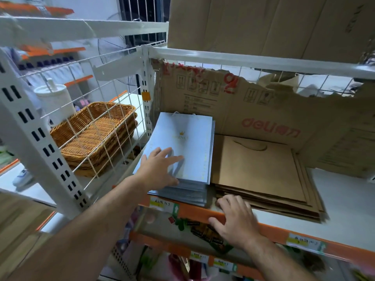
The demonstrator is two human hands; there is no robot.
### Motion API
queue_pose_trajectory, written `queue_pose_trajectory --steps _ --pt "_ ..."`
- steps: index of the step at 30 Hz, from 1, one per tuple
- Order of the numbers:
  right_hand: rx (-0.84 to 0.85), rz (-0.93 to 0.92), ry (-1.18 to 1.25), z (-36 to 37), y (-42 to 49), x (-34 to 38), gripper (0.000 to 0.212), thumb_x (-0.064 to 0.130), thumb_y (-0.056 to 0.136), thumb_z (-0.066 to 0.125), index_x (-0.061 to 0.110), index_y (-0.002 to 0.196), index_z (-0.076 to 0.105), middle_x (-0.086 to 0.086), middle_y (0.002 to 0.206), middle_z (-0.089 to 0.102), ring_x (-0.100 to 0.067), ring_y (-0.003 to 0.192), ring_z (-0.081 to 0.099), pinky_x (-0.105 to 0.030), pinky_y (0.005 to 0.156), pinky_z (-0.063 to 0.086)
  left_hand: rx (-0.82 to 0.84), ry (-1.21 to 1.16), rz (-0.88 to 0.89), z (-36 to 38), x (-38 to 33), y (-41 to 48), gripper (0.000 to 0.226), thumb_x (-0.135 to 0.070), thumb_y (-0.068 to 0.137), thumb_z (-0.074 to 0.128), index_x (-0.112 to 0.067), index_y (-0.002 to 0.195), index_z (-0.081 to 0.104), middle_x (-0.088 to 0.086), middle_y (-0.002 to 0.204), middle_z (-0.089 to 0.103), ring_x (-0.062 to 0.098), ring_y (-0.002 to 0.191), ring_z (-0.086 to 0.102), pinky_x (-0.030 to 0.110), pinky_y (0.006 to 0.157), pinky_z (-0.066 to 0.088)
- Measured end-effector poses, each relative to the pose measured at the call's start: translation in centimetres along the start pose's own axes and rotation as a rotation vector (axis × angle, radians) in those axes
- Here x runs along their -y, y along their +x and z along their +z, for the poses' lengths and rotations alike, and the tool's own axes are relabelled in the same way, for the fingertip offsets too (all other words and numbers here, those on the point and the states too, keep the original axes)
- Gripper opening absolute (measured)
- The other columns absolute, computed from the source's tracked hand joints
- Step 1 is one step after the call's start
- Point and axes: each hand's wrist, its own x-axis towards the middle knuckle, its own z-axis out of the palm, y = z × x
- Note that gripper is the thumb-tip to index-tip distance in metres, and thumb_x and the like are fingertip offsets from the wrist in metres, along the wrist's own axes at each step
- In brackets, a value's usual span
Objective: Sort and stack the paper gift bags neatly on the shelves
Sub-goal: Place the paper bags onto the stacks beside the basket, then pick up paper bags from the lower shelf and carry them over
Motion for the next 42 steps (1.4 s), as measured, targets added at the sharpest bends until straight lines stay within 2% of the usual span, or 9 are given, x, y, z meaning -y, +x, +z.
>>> queue_pose_trajectory --steps 4,8,16,21,24,28,31,38,42 --pt "0.010 0.032 0.018 -0.1 0.1 0.4 0.051 0.073 0.084 0.042 0.040 0.123 0.047 0.019 0.121 0.041 -0.009 0.114 0.038 -0.032 0.102 0.035 0.037 -0.028 0.058 0.5 1.7 1.6 0.083 -0.069 0.075 0.070 -0.057 0.147 0.031 -0.010 0.163 0.019 0.023 0.149 0.014 0.061 0.114 0.026" --pt "0.011 0.067 0.004 0.1 0.3 0.5 0.055 0.076 0.077 0.033 0.041 0.117 0.048 0.021 0.113 0.039 -0.010 0.109 0.040 -0.032 0.097 0.037 0.055 -0.016 0.076 0.9 2.1 1.7 0.076 -0.060 0.082 0.070 -0.053 0.147 0.033 -0.011 0.162 0.017 0.022 0.151 0.008 0.060 0.118 0.018" --pt "0.084 0.124 0.042 -1.3 0.3 1.8 0.046 0.064 0.086 0.053 0.038 0.123 0.049 0.018 0.123 0.043 -0.010 0.114 0.038 -0.034 0.102 0.038 -0.060 -0.042 0.092 -0.4 0.6 0.4 0.063 -0.046 0.080 0.072 -0.039 0.136 0.046 -0.005 0.155 0.029 0.023 0.146 0.017 0.060 0.116 0.012" --pt "-0.022 0.230 0.140 -2.1 -1.6 2.9 0.043 0.055 0.089 0.057 0.032 0.125 0.058 0.015 0.124 0.051 -0.010 0.121 0.045 -0.032 0.103 0.040 -0.256 -0.178 0.303 0.2 -2.1 -1.8 0.054 -0.048 0.082 0.066 -0.026 0.131 0.060 -0.006 0.137 0.054 0.022 0.132 0.041 0.040 0.106 0.038" --pt "-0.155 0.393 0.150 -2.1 -4.0 3.3 0.040 0.047 0.089 0.063 0.032 0.126 0.058 0.014 0.124 0.054 -0.009 0.121 0.046 -0.032 0.105 0.040 -0.121 -0.275 0.427 1.0 -5.3 -3.3 0.050 -0.044 0.088 0.064 -0.029 0.135 0.054 -0.009 0.133 0.054 0.015 0.126 0.042 0.030 0.099 0.040" --pt "-0.181 0.556 0.108 -2.8 -8.1 2.5 0.040 0.045 0.089 0.061 0.030 0.126 0.056 0.010 0.124 0.053 -0.012 0.121 0.047 -0.035 0.105 0.041 -0.015 -0.120 0.584 3.6 -9.2 -3.9 0.058 -0.055 0.090 0.058 -0.032 0.141 0.046 -0.006 0.132 0.052 0.020 0.123 0.041 0.036 0.100 0.042" --pt "-0.169 0.662 0.109 -3.6 -11.7 0.9 0.045 0.046 0.090 0.057 0.029 0.131 0.053 0.009 0.130 0.050 -0.014 0.124 0.044 -0.036 0.104 0.041 0.063 -0.071 0.644 4.9 -12.3 -4.4 0.060 -0.049 0.090 0.058 -0.033 0.145 0.040 -0.005 0.139 0.049 0.022 0.127 0.039 0.038 0.102 0.039" --pt "-0.248 0.846 0.131 -5.6 -20.7 -3.5 0.047 0.047 0.091 0.058 0.029 0.134 0.053 0.010 0.134 0.048 -0.013 0.126 0.044 -0.032 0.103 0.042 0.124 -0.073 0.789 6.7 -21.2 -6.1 0.054 -0.051 0.087 0.056 -0.029 0.135 0.045 -0.001 0.129 0.051 0.024 0.124 0.042 0.037 0.098 0.041" --pt "-0.304 0.912 0.126 -6.5 -25.7 -7.1 0.048 0.048 0.091 0.059 0.028 0.134 0.053 0.010 0.132 0.049 -0.013 0.123 0.047 -0.031 0.100 0.043 0.143 -0.090 0.849 6.9 -27.6 -8.0 0.061 -0.046 0.087 0.057 -0.027 0.143 0.042 0.000 0.139 0.049 0.023 0.129 0.038 0.038 0.106 0.038"
